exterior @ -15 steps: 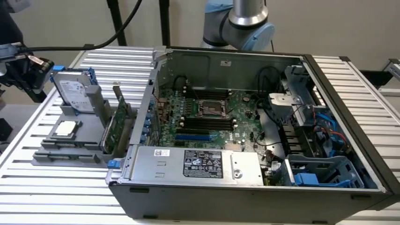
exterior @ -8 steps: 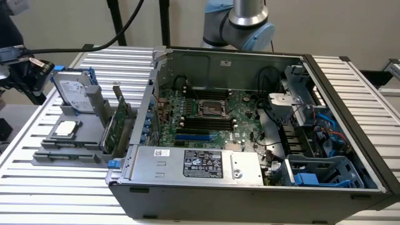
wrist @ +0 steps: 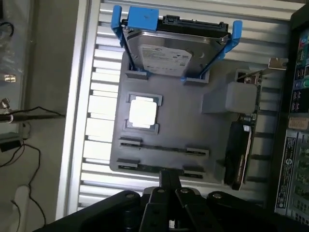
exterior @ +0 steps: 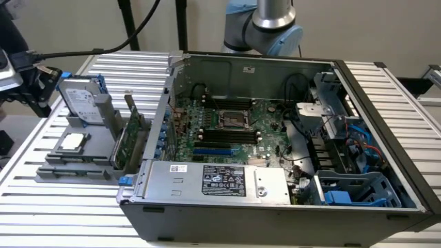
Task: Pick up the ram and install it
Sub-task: 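Pick up the ram and move it above insertion slot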
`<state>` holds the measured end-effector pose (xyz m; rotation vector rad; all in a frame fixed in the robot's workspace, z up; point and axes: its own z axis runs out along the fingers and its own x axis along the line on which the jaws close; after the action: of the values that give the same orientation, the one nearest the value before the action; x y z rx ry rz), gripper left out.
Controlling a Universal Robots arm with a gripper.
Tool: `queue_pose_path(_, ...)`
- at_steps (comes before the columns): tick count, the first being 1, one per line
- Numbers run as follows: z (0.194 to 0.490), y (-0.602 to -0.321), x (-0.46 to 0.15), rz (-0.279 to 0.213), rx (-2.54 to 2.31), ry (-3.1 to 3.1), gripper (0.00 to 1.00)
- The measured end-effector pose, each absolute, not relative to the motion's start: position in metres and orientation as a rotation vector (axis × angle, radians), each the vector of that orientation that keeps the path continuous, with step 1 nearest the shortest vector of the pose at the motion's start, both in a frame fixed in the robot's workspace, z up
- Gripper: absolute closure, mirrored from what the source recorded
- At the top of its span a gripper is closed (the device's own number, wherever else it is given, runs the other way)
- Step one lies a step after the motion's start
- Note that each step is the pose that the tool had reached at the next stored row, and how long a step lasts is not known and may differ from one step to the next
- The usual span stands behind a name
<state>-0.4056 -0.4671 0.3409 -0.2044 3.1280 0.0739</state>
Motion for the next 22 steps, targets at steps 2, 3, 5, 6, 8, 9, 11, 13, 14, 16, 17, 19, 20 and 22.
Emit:
queue_pose_path(2,0.339,-0.467,-0.406,0.074,-0.261,3.125,1.00)
queue_pose_path(3,0.339,-0.467,-0.406,0.074,-0.289,3.123,1.00)
queue_pose_path(5,0.337,-0.467,-0.406,0.074,-0.345,3.118,1.00)
queue_pose_path(6,0.336,-0.467,-0.406,0.074,-0.373,3.115,1.00)
queue_pose_path(8,0.335,-0.467,-0.406,0.074,-0.432,3.108,1.00)
queue_pose_path(9,0.334,-0.467,-0.406,0.075,-0.460,3.105,1.00)
queue_pose_path(11,0.333,-0.467,-0.406,0.074,-0.516,3.097,1.00)
queue_pose_path(13,0.331,-0.467,-0.406,0.075,-0.572,3.088,1.00)
queue_pose_path(14,0.330,-0.467,-0.406,0.075,-0.600,3.083,1.00)
queue_pose_path(16,0.329,-0.467,-0.406,0.075,-0.657,3.072,1.00)
queue_pose_path(17,0.328,-0.467,-0.406,0.075,-0.685,3.066,1.00)
queue_pose_path(19,0.327,-0.467,-0.406,0.074,-0.740,3.054,1.00)
queue_pose_path(20,0.326,-0.467,-0.406,0.074,-0.770,3.047,1.00)
queue_pose_path(22,0.325,-0.467,-0.406,0.074,-0.824,3.034,1.00)
